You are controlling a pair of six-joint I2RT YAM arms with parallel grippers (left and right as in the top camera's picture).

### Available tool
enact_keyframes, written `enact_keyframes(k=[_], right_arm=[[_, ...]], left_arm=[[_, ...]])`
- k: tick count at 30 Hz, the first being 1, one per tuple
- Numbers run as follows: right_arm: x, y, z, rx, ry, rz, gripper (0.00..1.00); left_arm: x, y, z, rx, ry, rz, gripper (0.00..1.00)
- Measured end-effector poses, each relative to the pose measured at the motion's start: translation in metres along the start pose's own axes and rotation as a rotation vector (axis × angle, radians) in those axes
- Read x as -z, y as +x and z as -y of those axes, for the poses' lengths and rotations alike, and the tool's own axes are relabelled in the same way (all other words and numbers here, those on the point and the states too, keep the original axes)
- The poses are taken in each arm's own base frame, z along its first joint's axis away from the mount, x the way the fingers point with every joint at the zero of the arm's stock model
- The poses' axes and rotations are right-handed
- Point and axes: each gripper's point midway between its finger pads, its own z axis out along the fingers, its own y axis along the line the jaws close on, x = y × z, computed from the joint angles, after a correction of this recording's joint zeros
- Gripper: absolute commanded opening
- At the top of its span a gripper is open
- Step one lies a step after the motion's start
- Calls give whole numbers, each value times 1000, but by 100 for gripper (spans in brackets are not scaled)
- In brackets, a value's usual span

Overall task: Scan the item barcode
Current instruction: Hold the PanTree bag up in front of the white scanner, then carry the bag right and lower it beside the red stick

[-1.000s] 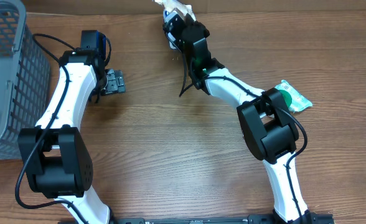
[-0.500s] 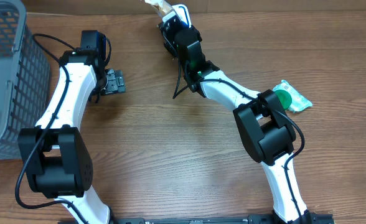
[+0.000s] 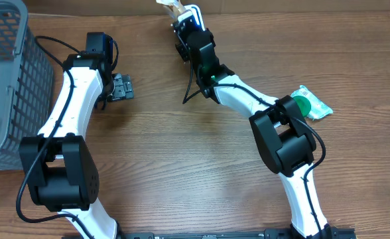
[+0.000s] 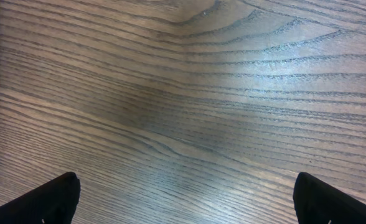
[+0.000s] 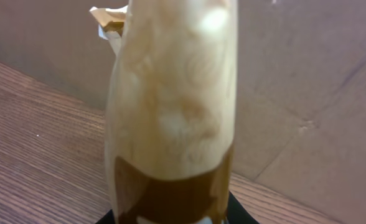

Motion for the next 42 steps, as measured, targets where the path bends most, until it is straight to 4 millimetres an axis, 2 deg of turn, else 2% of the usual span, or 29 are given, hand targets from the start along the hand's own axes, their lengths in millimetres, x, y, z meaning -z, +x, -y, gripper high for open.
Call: enact_keyframes(k=[3, 6, 9, 11, 12, 15, 19, 22, 24, 26, 30, 33, 38, 42], right_arm=[[13, -21, 14, -10, 7, -4, 3], [37, -54, 32, -33, 7, -12, 3], [78, -81, 50, -51, -3, -75, 4], [103, -88, 59, -52, -12, -128, 3], [118, -86, 63, -46, -23, -178, 4], [150, -63, 61, -17, -83, -335, 4], [193, 11, 46, 29, -218, -671, 11], [226, 58, 44, 45, -279, -898, 11], [244, 78, 47, 38, -293, -1010, 13], [254, 91, 51, 21, -292, -1077, 15], [263, 112, 54, -1, -287, -1144, 22], [267, 126, 55, -9, -285, -1181, 30], [270, 140, 55, -17, -280, -1207, 56], [272, 145, 54, -17, -283, -1219, 69]], left_arm=[[0, 0, 0, 0, 0, 0, 100], [0, 0, 0, 0, -1, -1, 100], [0, 0, 0, 0, 0, -1, 100], [0, 0, 0, 0, 0, 0, 100], [0, 0, 0, 0, 0, -1, 100], [0, 0, 0, 0, 0, -1, 100], [0, 0, 0, 0, 0, 0, 100], [0, 0, 0, 0, 0, 0, 100], [0, 0, 0, 0, 0, 0, 100], [0, 0, 0, 0, 0, 0, 100], [0, 0, 0, 0, 0, 0, 100], [0, 0, 0, 0, -1, -1, 100], [0, 0, 0, 0, 0, 0, 100], [0, 0, 0, 0, 0, 0, 100]])
